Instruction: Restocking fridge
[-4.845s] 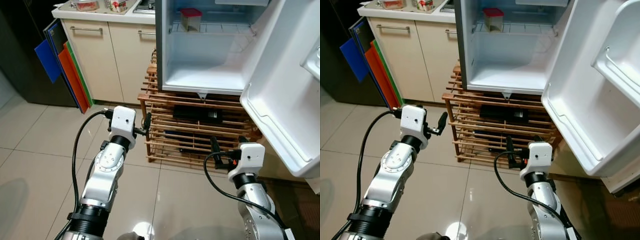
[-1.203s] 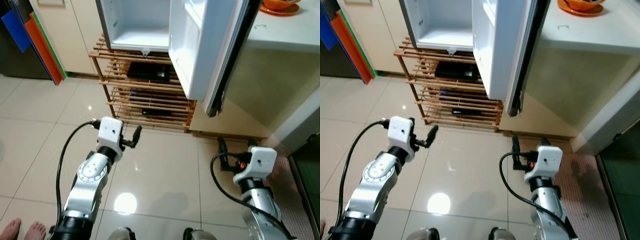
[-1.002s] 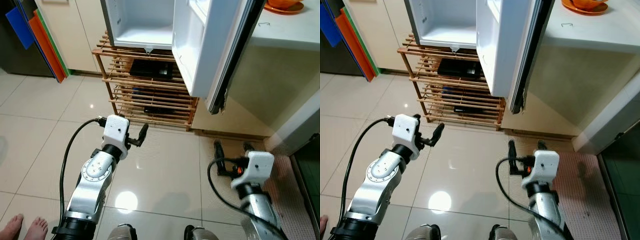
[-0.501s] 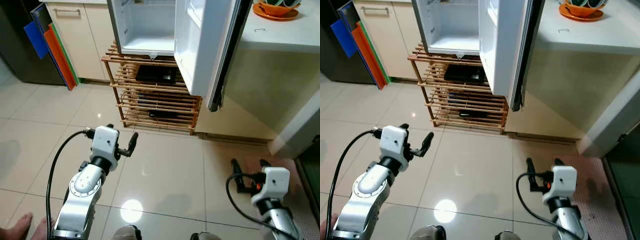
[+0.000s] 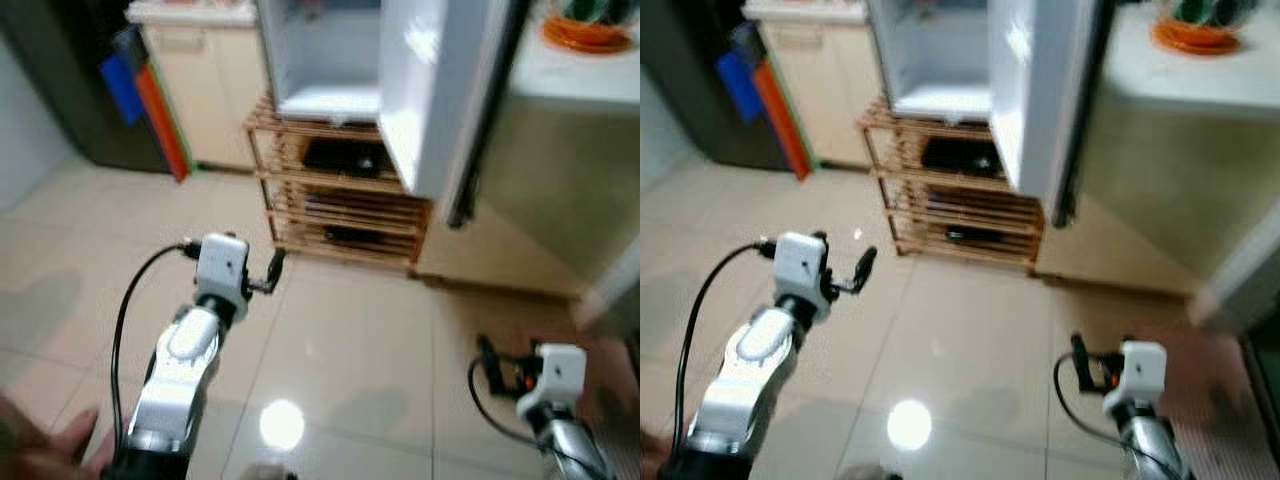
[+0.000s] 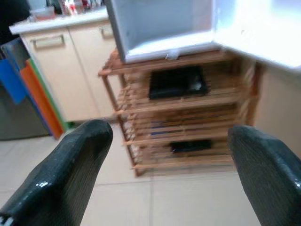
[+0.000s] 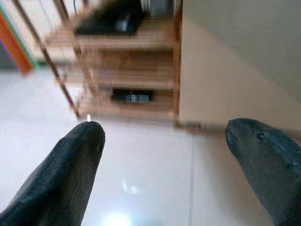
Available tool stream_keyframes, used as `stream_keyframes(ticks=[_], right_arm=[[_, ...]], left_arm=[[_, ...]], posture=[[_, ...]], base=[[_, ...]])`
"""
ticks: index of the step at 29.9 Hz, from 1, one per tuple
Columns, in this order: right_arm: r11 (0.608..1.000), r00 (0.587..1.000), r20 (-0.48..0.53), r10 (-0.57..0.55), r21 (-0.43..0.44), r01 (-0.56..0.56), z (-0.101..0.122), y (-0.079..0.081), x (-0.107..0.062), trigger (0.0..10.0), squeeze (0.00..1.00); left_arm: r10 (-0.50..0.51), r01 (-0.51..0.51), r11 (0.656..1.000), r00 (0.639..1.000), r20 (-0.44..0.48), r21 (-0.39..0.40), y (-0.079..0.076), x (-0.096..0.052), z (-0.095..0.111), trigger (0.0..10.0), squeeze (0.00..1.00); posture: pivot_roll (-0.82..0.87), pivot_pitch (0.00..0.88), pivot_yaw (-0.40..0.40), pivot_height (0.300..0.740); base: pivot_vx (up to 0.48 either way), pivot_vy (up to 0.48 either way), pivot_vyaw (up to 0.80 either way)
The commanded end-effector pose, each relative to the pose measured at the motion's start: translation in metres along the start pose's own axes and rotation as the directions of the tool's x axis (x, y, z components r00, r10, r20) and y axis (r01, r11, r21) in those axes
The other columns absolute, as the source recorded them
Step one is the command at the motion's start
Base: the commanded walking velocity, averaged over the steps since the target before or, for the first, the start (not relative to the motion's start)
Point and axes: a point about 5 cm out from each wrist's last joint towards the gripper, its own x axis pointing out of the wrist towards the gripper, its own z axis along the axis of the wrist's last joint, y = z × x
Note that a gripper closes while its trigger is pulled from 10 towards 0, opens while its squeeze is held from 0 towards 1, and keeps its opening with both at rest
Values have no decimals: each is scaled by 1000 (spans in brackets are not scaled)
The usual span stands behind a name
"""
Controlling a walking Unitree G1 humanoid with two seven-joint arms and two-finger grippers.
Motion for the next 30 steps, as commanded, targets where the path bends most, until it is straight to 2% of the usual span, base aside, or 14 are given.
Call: stream_keyframes(ticks=[1, 2, 5, 14, 18, 27, 30], right_arm=[[999, 997, -61, -46, 4, 47, -13, -16, -14, 10000, 0], [997, 988, -138, -71, 22, 75, -23, -24, -14, 10000, 0], [996, 980, -182, -80, 30, 87, -30, -23, -17, 10000, 0], [994, 973, -211, -90, 36, 99, -35, -23, -17, 10000, 0], [997, 992, -104, -68, 22, 71, -24, -16, -12, 10000, 0], [993, 991, -63, -121, -13, 121, -13, -20, -2, 10000, 0], [994, 992, 77, -102, -33, 105, 19, -8, 25, 10000, 0]], left_arm=[[-23, 23, 1000, 1000, 14, -1, -8, 4, 5, 10000, 0], [-23, 23, 1000, 1000, 16, 0, -9, 7, 6, 10000, 0], [-23, 23, 1000, 1000, 16, 5, -9, 8, 6, 10000, 0], [-29, 28, 999, 999, 27, 18, -9, 14, 10, 10000, 0], [-31, 31, 999, 999, 26, 13, -10, 15, 10, 10000, 0], [-30, 30, 1000, 999, 18, 7, -12, 14, 6, 10000, 0], [-30, 30, 1000, 999, 18, 8, -12, 14, 6, 10000, 0]], posture=[[-22, 75, 27, 740], [-24, 76, 27, 740], [-25, 76, 28, 740], [-27, 75, 31, 740], [-25, 75, 30, 740], [-19, 72, 28, 740], [-11, 69, 28, 740]], base=[[386, 0, 0], [386, 0, 0], [389, 0, 0], [430, 0, 0], [106, 0, 0], [0, 0, 0], [0, 0, 0]])
